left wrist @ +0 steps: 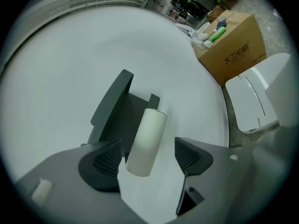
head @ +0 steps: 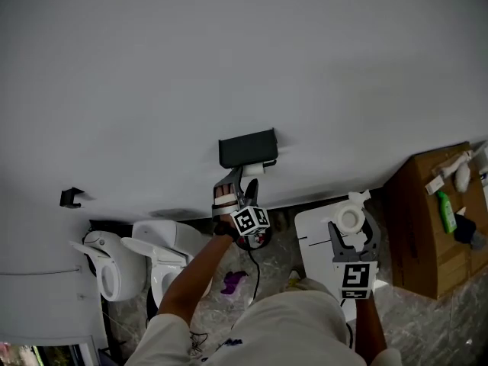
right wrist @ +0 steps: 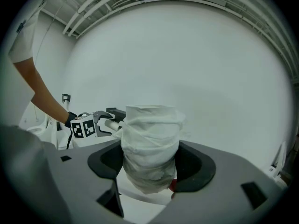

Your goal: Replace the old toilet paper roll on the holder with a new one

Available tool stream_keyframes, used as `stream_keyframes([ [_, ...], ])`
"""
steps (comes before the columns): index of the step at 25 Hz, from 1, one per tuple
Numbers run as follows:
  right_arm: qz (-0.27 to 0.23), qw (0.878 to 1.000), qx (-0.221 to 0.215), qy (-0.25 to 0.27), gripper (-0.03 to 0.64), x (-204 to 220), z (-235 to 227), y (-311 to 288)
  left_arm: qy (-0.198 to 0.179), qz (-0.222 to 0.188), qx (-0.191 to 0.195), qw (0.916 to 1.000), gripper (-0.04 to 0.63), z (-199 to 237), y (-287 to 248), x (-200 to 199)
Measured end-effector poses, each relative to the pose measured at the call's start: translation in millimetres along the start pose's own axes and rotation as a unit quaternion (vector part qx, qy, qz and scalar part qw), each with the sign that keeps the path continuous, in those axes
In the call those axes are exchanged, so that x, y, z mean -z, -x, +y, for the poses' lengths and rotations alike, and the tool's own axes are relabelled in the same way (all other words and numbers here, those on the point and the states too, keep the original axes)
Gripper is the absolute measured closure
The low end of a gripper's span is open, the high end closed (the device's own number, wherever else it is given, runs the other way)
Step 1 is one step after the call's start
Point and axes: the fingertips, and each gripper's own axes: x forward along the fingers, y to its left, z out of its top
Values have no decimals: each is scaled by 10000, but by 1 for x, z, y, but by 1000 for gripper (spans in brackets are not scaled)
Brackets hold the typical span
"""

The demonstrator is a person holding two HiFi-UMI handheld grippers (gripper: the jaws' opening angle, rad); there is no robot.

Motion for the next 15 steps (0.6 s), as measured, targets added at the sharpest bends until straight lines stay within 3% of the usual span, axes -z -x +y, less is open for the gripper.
stream_keyframes([
  [5,-45,10000,-21,26,305,-3,2,-2,-193,88,-31,9998,255,0,-5,6],
  [8,-27,10000,-29,15,305,-3,4,-2,-363,86,-102,9993,319,0,-8,7],
  [15,17,10000,37,5,305,0,3,0,-365,19,-289,9989,340,1,-14,9],
])
